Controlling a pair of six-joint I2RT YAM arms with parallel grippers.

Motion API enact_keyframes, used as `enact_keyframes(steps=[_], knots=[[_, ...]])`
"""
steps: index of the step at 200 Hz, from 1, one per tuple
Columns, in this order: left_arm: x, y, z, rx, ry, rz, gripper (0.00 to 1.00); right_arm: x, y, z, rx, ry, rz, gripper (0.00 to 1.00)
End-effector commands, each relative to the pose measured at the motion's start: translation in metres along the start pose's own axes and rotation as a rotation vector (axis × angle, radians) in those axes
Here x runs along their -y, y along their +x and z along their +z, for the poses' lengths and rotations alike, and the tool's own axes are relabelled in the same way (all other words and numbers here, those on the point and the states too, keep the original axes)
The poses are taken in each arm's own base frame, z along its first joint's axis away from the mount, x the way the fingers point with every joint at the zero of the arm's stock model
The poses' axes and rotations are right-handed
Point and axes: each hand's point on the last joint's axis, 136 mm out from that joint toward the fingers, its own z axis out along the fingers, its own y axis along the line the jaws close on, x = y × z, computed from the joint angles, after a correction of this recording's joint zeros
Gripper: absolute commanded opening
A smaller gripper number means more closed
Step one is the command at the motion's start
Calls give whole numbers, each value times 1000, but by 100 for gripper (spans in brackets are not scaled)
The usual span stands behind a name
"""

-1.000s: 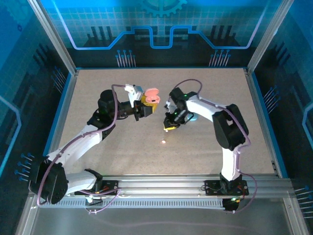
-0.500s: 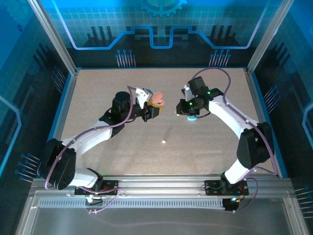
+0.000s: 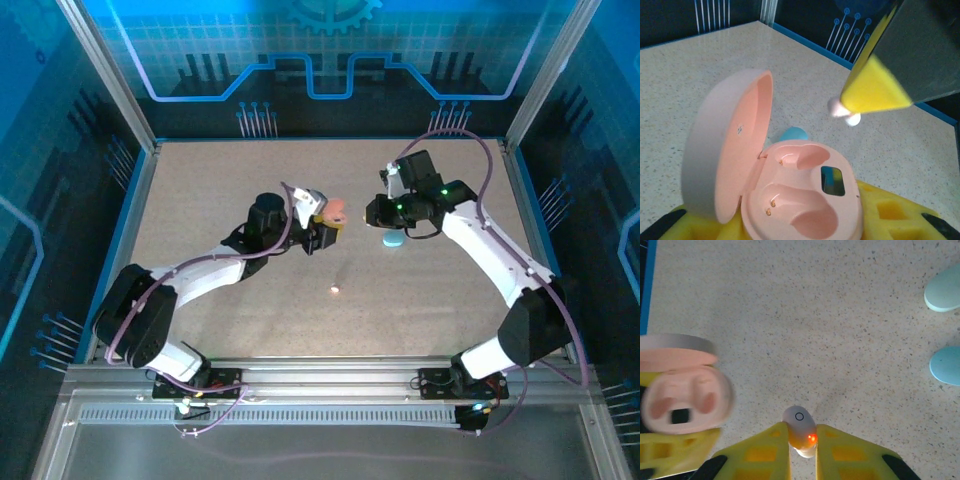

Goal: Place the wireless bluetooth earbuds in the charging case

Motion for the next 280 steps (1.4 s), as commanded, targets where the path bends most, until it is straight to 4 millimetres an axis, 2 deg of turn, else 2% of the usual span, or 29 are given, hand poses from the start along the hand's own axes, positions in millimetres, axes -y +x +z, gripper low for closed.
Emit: enact_keyframes(steps=[1, 36, 86, 121, 195, 239, 280], knots=[[7, -18, 9, 57, 19, 35, 32, -15, -11, -23, 53, -47, -2, 18], [14, -22, 14, 81, 50, 57, 32, -33, -13, -29, 69, -103, -33, 18], [21, -26, 13, 109, 81, 77, 32, -59, -9, -25, 39, -190, -78, 18], [24, -28, 12, 115, 96, 85, 32, -70, -10, -24, 39, -215, -111, 18], [39, -35, 7, 151, 165, 113, 32, -56, -13, -16, 41, -132, -139, 18], [38, -40, 5, 182, 160, 110, 32, -54, 0, -9, -19, -137, -142, 18], [39, -44, 3, 202, 154, 123, 32, -54, 5, -14, -38, -133, -190, 19]])
